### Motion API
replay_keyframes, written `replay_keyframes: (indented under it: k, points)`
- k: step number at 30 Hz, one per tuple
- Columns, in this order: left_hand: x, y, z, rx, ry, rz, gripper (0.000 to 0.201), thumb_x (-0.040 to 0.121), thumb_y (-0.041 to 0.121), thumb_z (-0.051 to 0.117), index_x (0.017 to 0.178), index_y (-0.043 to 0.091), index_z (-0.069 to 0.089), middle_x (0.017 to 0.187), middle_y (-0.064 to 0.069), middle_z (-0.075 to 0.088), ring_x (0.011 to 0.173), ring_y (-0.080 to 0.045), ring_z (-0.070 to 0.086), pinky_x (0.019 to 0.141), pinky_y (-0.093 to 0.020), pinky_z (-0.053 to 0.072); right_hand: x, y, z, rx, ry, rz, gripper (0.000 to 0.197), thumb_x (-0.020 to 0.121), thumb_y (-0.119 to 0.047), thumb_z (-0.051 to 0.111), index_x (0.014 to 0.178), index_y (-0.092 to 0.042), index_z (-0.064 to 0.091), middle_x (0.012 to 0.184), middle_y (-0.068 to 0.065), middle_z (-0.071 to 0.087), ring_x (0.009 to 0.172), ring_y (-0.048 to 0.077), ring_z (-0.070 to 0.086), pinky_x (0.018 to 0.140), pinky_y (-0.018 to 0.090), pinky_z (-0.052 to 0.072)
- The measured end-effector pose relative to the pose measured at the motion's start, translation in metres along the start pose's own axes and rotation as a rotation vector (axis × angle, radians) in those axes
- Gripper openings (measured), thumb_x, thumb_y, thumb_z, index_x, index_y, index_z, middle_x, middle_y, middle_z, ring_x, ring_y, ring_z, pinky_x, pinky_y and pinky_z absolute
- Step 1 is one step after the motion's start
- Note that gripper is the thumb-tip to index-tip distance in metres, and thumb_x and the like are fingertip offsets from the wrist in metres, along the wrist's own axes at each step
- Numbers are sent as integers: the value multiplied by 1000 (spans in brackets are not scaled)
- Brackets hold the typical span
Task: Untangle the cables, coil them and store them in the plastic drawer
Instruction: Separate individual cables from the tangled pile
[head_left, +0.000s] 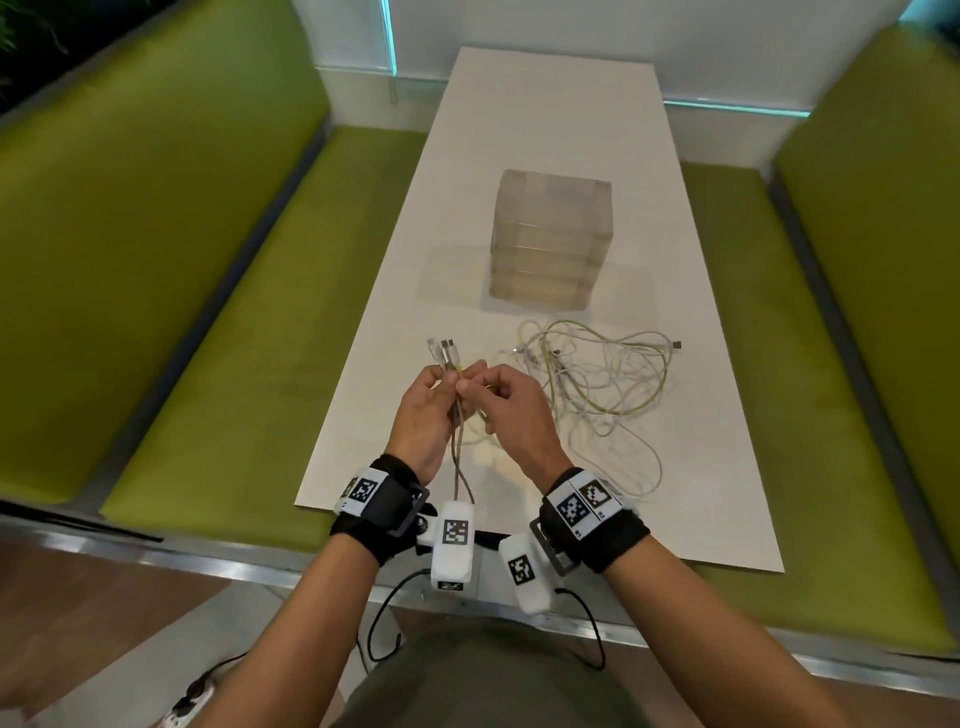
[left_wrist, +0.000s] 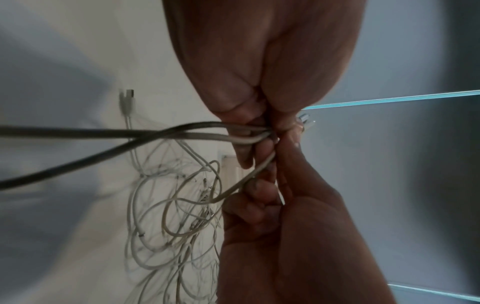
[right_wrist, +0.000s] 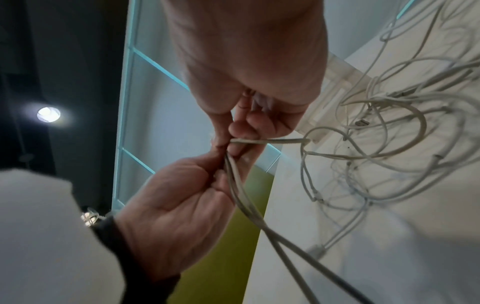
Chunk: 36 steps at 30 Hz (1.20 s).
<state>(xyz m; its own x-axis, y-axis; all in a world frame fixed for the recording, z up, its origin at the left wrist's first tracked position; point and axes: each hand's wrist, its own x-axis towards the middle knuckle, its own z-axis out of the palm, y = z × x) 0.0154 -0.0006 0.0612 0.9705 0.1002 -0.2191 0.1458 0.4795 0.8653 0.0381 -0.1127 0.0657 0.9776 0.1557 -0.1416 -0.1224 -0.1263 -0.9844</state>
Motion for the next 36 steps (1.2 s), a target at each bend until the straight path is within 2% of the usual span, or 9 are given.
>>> replay_keyframes:
  k: [6,9,11,15,18,22,28,32,36]
  points:
    - [-3,-2,-9,-12,-46,-14,17,102,14,36,103,6,51,126,-12,62,118,-25,60,103,-33,46,1,0,-1,98,-53,50,19,79,-23,76,79,-8,64,74,11,63,47,7,44,47,21,37]
    - [-6,-1,-10,17,-60,-11,18,102,15,36,104,4,49,124,-11,64,113,-23,63,94,-29,51,2,-1,-4,65,-122,49,20,81,-21,74,81,-7,60,73,8,65,45,6,44,46,20,36]
    - [-7,3,-8,16,-16,-3,19,103,16,33,100,5,49,114,-7,69,103,-21,68,85,-27,54,7,2,-6,-48,-243,46,21,84,-23,71,84,-9,55,72,2,65,46,3,50,44,19,36]
    - [-2,22,-12,-56,128,87,27,105,15,27,89,9,47,72,1,69,90,-22,70,94,-42,52,24,25,-23,-542,-444,0,20,92,-30,60,80,-13,58,70,-7,59,59,7,52,56,23,41]
    - [-2,43,-14,-160,184,147,27,105,16,28,85,11,46,51,6,46,52,-12,56,70,-33,56,39,27,-43,-524,-390,-64,22,95,-22,52,77,-17,63,71,-12,56,62,5,49,60,22,39]
    - [-4,60,-22,-197,238,187,27,104,22,32,82,14,47,51,9,37,43,-7,29,47,-20,33,62,18,-65,-485,-317,-70,23,94,-19,53,76,-15,66,69,-8,54,59,5,46,58,21,37]
    - [2,31,-21,88,225,39,28,104,24,34,84,13,50,53,8,30,48,-10,21,43,-19,22,62,3,-56,-226,-244,-66,35,98,-30,50,75,-9,69,56,1,40,50,10,34,48,19,30]
    - [-1,7,-3,481,104,-21,27,98,36,47,90,12,54,56,12,33,48,-6,28,48,-20,29,53,-9,-39,-140,-221,-44,37,93,-38,58,68,-13,69,55,0,32,49,12,27,45,21,23]
    - [-1,-5,10,481,84,32,20,96,31,53,86,14,58,55,16,40,48,-6,30,50,-23,30,41,-16,-34,-126,-258,-64,39,94,-35,57,69,-6,67,45,-10,39,44,8,28,44,21,24]
